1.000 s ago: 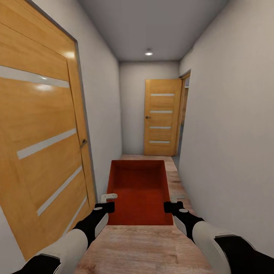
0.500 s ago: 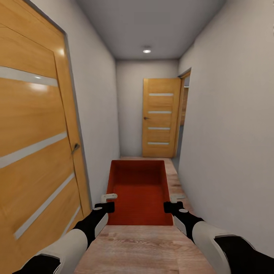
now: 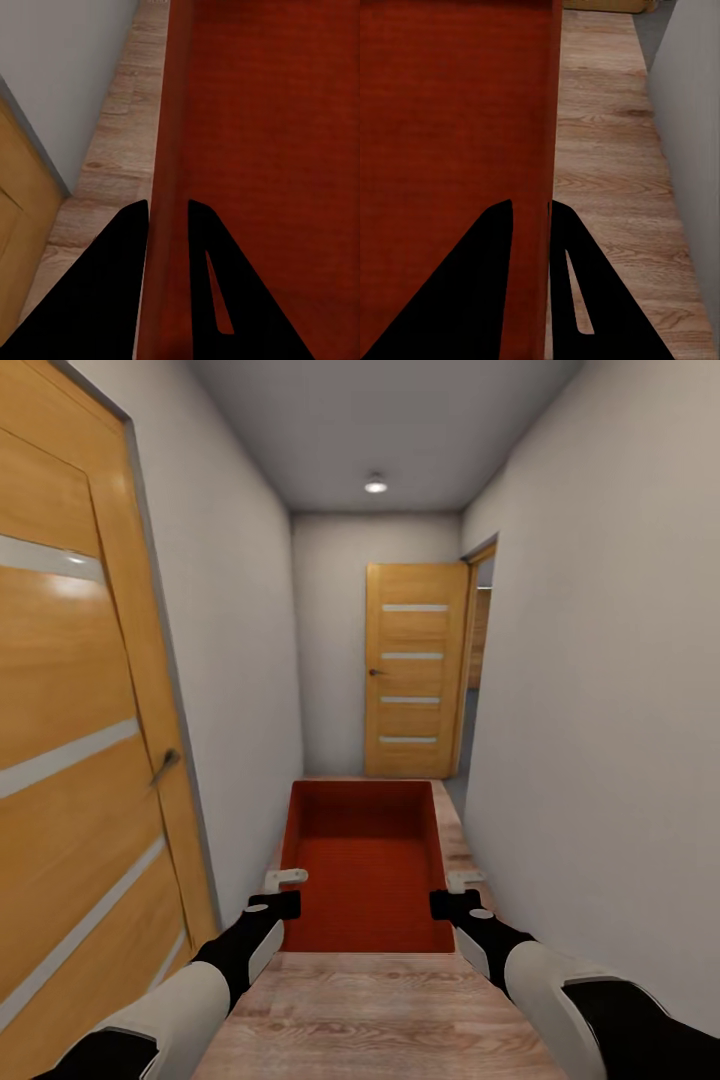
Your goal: Move the two storage containers from the living room to the garage. In the garage, place one container on the floor and stack the other container on top of it (either order is fine).
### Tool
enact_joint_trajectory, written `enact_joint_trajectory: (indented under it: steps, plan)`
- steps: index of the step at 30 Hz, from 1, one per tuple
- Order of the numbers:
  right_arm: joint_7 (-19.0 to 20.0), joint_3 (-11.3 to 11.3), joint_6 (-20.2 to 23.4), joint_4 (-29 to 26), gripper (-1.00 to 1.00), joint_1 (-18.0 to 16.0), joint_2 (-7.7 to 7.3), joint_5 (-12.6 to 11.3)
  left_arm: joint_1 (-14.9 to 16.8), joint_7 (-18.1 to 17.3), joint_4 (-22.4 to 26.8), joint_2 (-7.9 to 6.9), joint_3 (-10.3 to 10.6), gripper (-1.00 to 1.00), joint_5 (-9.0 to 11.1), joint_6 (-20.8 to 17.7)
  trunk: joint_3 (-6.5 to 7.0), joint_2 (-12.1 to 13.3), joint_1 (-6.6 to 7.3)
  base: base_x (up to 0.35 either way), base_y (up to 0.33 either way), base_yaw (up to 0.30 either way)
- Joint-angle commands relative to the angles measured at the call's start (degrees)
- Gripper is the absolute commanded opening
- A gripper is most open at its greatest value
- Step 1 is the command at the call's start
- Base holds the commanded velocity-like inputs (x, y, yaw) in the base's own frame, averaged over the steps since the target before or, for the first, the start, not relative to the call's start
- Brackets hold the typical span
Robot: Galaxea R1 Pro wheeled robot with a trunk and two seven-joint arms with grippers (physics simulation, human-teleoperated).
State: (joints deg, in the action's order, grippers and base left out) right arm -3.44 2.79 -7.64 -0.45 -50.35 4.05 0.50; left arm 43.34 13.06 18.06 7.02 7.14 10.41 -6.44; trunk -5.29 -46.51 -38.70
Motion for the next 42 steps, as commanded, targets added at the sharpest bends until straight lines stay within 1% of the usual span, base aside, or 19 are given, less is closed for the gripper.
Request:
enact_joint_trajectory:
  steps: [1,42]
  plan:
    - [-0.32,-1.46,-0.22,0.18,-1.0,-0.02,-0.87,-0.59,0.08,1.3,0.31,-1.75,-1.43,-1.0,-0.92,1.6,-0.09,-0.08,-0.05,0.321,0.0,0.0]
    - [-0.42,-1.47,-0.32,0.17,-1.0,-0.02,-0.86,-0.68,0.08,1.29,0.1,-1.81,-1.58,-1.0,-0.9,1.6,-0.09,-0.08,-0.05,0.322,0.0,0.0]
